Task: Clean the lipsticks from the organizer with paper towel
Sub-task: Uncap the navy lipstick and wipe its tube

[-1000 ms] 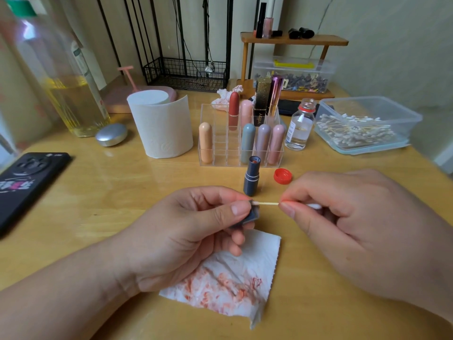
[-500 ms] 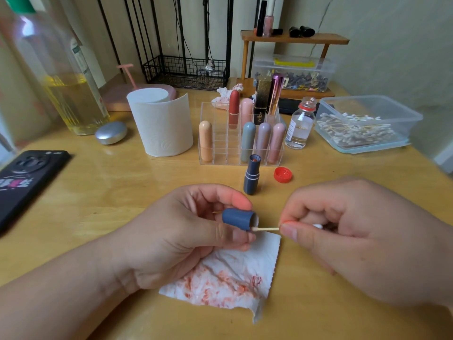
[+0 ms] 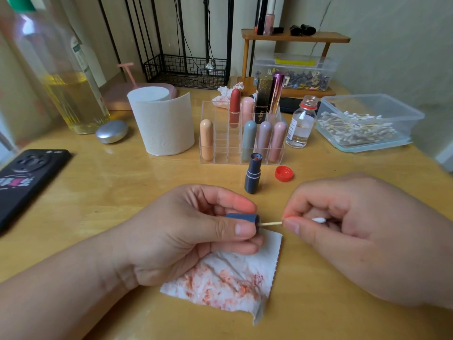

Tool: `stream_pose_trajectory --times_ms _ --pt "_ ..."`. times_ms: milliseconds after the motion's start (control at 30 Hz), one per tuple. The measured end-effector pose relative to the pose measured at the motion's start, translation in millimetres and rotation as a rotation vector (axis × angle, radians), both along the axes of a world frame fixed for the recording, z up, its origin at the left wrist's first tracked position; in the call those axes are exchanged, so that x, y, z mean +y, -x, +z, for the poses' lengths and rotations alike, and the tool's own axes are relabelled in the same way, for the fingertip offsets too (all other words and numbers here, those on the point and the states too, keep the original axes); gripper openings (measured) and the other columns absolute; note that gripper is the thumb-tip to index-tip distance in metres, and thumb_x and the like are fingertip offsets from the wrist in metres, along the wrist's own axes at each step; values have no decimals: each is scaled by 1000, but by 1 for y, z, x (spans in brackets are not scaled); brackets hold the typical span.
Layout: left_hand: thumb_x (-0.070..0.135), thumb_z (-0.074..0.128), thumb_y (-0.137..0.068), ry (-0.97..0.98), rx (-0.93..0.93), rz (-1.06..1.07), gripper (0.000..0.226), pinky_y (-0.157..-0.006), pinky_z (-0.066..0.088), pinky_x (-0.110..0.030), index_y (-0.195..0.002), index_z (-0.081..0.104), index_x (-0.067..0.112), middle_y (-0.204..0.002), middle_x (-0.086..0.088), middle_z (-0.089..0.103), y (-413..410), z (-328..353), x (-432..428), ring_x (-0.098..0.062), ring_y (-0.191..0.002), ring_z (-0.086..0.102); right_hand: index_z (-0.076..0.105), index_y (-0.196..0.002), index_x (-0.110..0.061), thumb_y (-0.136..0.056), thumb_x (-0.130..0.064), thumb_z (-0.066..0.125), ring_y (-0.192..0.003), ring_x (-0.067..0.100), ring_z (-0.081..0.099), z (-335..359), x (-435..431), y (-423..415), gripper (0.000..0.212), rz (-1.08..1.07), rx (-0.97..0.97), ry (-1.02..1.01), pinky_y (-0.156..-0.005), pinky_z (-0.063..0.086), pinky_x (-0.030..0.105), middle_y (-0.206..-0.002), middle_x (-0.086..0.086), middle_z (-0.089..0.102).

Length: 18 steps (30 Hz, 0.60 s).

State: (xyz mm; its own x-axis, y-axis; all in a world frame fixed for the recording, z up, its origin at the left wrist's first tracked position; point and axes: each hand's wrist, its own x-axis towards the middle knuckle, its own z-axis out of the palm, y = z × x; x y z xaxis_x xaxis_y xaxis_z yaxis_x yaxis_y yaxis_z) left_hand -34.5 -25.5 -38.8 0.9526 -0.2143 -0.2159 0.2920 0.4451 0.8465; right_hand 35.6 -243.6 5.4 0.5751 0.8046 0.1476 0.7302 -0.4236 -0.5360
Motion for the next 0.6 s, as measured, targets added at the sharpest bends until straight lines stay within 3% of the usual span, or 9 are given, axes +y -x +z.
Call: stream_pose_trajectory --times_ms 133,300,400,600 --pt "-2 76 -66 -29 -23 22 23 -52 58 -29 -89 76 1 -73 -19 65 0 0 -1 -23 -57 68 60 -73 -28 -86 -30 59 -44 8 44 2 -1 2 12 -37 -160 -2 -39 32 17 -51 -10 48" --pt "14 87 -71 63 -35 16 33 -63 59 -30 -95 72 -2 -82 -21 65 -4 -5 3 -24 -67 68 59 -76 -32 -89 -30 58 -48 11 46 5 0 2 13 -56 -207 -15 -43 36 26 -56 -10 48" --pt "8 85 -71 91 -36 18 30 -68 60 -32 -96 71 -1 -88 -24 64 -5 -9 4 -28 -72 69 57 -77 -32 -91 -32 56 -48 11 47 5 1 2 13 -56 -185 3 -41 35 27 -56 -10 48" --pt "0 87 -66 133 -20 2 51 -80 59 -34 -113 69 -5 -99 -23 68 -4 -11 8 -29 -87 71 58 -76 -33 -88 -37 52 -54 11 51 5 0 3 13 -75 -157 71 -44 38 27 -59 -12 54"
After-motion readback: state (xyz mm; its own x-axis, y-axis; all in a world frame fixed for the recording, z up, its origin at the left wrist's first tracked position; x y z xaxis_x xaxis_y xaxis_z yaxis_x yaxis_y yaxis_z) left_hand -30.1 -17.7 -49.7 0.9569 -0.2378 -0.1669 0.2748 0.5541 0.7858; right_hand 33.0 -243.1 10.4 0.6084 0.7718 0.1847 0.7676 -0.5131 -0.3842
